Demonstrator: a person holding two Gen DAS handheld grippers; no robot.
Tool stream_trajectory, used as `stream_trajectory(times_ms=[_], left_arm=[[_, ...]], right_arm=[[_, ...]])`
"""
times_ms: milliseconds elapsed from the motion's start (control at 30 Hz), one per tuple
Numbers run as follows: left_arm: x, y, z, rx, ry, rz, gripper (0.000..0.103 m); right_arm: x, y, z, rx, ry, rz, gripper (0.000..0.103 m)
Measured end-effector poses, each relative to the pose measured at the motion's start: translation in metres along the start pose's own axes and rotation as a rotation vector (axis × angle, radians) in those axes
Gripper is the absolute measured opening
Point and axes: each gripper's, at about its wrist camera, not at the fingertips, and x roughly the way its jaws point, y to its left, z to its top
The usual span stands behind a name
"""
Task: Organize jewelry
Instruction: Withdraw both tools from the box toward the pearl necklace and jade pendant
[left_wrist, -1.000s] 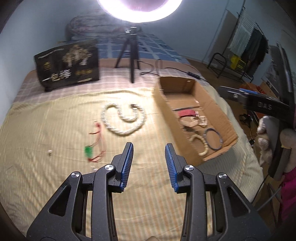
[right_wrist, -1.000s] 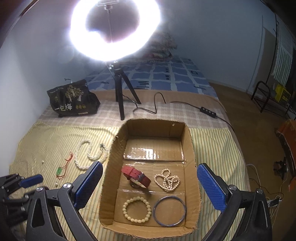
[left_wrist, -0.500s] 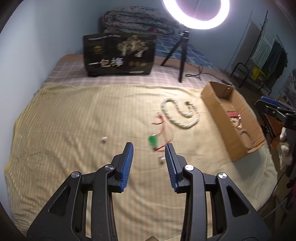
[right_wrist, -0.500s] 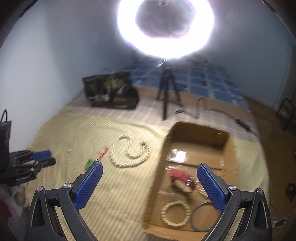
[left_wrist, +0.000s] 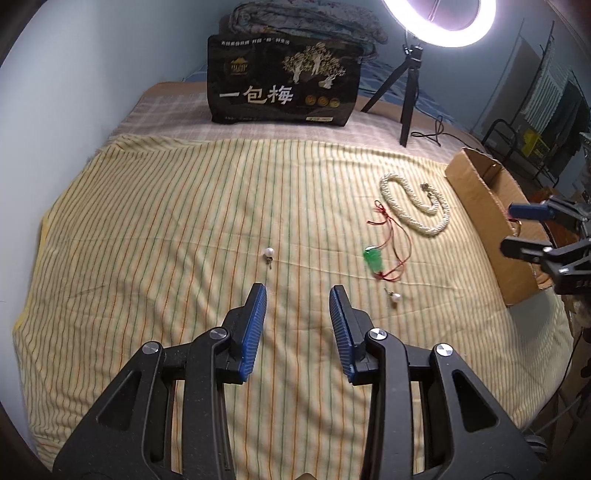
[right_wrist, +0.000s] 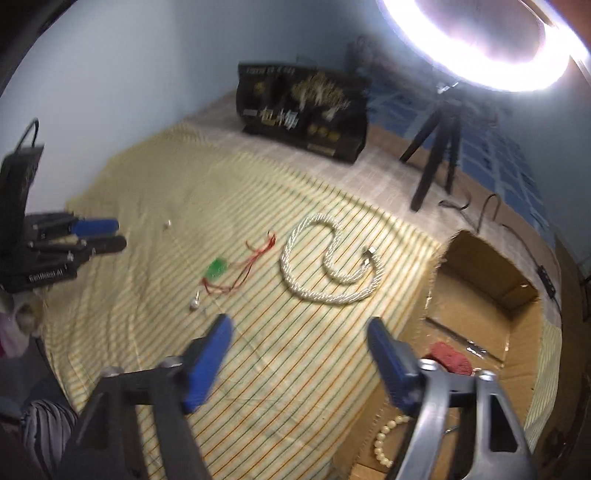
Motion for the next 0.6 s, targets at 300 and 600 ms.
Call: stream_trajectory(times_ms=[300, 600], left_arm=[[0.037, 0.013, 0.010, -0.035, 0.029, 0.010, 0.032], [0.055, 0.017, 0.015, -0.005, 0.019, 0.038, 0.030]], right_arm=[[0.044, -0.007, 0.011, 0.058, 0.071, 0.064, 0.056], [0.076, 0.001, 0.025, 0.047, 0.112, 0.063, 0.048]])
